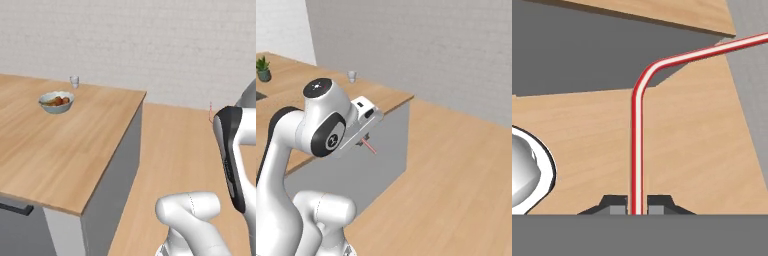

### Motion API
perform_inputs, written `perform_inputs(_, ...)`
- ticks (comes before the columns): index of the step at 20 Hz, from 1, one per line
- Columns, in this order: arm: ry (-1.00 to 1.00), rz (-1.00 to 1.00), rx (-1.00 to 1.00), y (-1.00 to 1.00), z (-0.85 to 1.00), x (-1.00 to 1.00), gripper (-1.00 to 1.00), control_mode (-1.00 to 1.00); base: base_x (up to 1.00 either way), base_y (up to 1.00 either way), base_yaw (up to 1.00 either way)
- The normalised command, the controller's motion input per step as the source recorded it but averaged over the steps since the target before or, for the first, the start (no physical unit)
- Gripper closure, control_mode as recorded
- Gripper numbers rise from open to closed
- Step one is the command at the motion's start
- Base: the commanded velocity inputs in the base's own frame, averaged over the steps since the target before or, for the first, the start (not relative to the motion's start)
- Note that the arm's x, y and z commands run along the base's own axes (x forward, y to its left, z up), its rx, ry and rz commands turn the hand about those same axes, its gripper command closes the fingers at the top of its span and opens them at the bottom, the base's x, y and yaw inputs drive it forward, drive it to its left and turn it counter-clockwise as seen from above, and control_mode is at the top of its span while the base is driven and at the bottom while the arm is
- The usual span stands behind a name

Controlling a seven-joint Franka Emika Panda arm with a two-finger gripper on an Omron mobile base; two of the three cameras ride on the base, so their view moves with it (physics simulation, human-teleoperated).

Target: Take a straw from the drawer in front and place it inside the glass cup on the dining counter.

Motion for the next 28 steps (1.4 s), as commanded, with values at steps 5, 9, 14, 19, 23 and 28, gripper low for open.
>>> perform_inputs(5, 0.00, 0.00, 0.00, 0.00, 0.00, 0.00, 1.00, 1.00, 0.87, -0.92, 0.20)
perform_inputs(9, 0.00, 0.00, 0.00, 0.00, 0.00, 0.00, 1.00, 1.00, 0.90, -0.84, 0.28)
perform_inputs(14, 0.00, 0.00, 0.00, 0.00, 0.00, 0.00, 1.00, 1.00, 0.91, -0.76, 0.33)
perform_inputs(19, 0.00, 0.00, 0.00, 0.00, 0.00, 0.00, 1.00, 1.00, 0.80, -0.78, 0.35)
perform_inputs(23, 0.00, 0.00, 0.00, 0.00, 0.00, 0.00, 1.00, 1.00, 0.77, -0.79, 0.35)
perform_inputs(28, 0.00, 0.00, 0.00, 0.00, 0.00, 0.00, 1.00, 1.00, 0.77, -0.78, 0.36)
